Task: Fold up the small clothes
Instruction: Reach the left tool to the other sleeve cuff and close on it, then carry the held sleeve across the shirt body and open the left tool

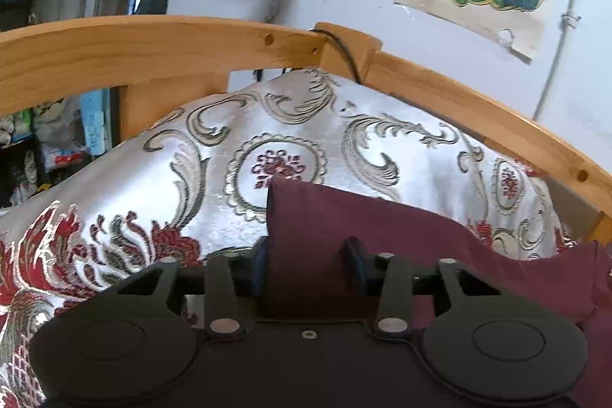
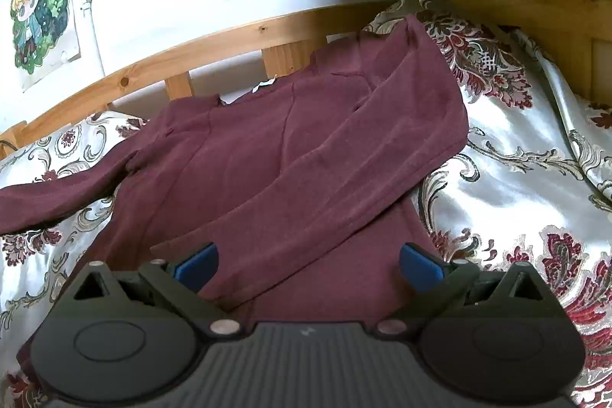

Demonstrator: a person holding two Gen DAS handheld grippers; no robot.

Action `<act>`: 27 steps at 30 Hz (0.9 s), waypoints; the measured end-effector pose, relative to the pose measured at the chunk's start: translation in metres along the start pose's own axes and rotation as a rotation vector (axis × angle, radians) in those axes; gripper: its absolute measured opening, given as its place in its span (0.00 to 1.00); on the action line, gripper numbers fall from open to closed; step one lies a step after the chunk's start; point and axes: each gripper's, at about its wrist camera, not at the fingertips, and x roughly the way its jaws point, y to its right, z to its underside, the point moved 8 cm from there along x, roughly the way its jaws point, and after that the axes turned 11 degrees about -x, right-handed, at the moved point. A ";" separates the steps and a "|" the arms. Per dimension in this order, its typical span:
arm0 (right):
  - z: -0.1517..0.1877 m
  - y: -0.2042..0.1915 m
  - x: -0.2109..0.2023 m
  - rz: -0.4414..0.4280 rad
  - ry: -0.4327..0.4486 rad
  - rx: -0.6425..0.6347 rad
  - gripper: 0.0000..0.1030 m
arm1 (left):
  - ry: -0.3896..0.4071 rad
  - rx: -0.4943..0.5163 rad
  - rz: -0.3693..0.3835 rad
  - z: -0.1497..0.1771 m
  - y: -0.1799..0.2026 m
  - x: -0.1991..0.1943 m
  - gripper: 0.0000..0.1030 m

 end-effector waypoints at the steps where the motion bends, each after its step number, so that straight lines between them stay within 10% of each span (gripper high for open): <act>1: 0.000 0.000 0.000 0.000 0.000 -0.001 1.00 | -0.003 -0.001 0.013 0.000 0.001 0.000 0.27; 5: 0.000 0.000 0.000 0.005 0.000 0.002 1.00 | -0.013 -0.022 0.070 -0.003 0.008 -0.004 0.08; 14: -0.001 -0.001 -0.001 -0.001 0.004 0.001 1.00 | 0.039 0.059 0.303 -0.020 0.073 -0.049 0.07; 27: -0.011 0.006 -0.010 0.001 0.039 0.017 1.00 | -0.143 0.286 0.756 0.055 0.218 -0.117 0.07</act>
